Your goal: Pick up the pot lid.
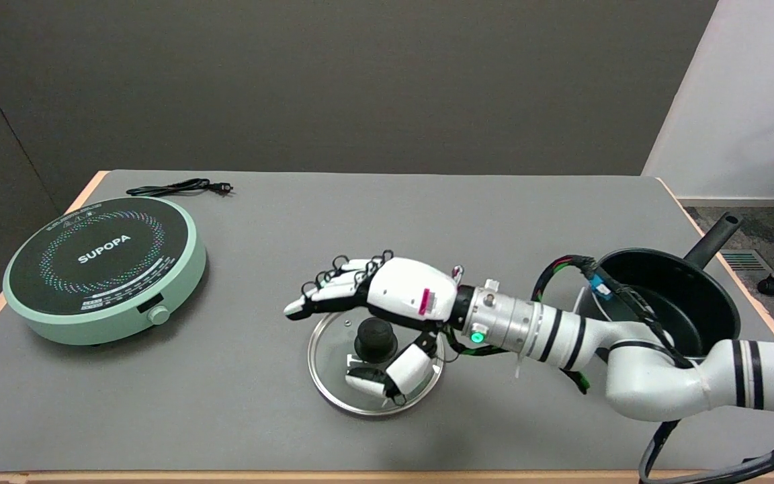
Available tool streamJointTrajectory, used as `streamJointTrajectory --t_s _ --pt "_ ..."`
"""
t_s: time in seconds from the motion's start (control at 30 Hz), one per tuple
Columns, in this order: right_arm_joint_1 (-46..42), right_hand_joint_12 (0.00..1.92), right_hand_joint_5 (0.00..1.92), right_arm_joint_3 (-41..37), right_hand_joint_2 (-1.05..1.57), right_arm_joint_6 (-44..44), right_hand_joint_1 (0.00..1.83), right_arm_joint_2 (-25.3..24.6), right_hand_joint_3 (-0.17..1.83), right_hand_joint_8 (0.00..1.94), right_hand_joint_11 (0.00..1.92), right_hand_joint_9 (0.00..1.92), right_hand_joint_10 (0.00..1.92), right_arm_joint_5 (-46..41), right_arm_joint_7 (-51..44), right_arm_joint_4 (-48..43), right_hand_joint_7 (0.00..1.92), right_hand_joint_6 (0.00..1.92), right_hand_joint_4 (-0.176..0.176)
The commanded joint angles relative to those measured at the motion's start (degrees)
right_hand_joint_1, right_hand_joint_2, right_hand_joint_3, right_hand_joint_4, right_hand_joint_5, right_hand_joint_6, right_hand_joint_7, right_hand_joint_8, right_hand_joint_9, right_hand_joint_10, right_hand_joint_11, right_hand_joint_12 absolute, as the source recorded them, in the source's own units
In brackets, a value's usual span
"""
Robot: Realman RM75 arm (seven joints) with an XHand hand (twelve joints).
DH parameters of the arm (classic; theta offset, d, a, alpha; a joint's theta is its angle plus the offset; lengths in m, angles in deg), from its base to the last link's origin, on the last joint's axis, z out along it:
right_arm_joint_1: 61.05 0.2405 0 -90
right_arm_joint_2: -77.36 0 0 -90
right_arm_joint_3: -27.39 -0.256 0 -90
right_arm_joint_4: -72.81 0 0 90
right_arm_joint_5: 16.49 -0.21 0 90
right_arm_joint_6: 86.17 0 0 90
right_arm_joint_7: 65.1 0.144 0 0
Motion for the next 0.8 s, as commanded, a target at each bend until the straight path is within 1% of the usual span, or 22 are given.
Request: streamJointTrajectory --t_s 0.03,0.13,0.23,0.37,0.6,0.8 --pt "8.2 0.53 0.38 12.4 0.48 -5.4 0.81 -2.8 1.03 0.16 0.31 0.50 0.27 0.1 -14.4 -2.0 0.45 0.16 0.132" --pt "9.9 0.53 0.36 16.1 0.47 -5.6 0.82 -3.0 1.03 0.16 0.30 0.49 0.27 0.1 -20.0 -2.6 0.43 0.16 0.124" --pt "9.9 0.52 0.34 16.5 0.47 -4.9 0.82 -2.9 1.03 0.16 0.30 0.47 0.26 0.0 -23.2 -3.4 0.40 0.15 0.119" --pt "9.8 0.52 0.34 15.4 0.47 -4.7 0.82 -2.6 1.03 0.16 0.29 0.46 0.25 0.0 -24.3 -3.6 0.40 0.15 0.117" --pt "9.8 0.51 0.34 10.1 0.47 -3.7 0.82 -0.3 1.03 0.16 0.30 0.47 0.26 0.0 -25.7 -1.8 0.40 0.15 0.116" --pt "10.6 0.52 0.34 9.5 0.48 -4.2 0.82 0.3 1.04 0.16 0.30 0.48 0.26 0.0 -25.7 -2.1 0.41 0.15 0.116"
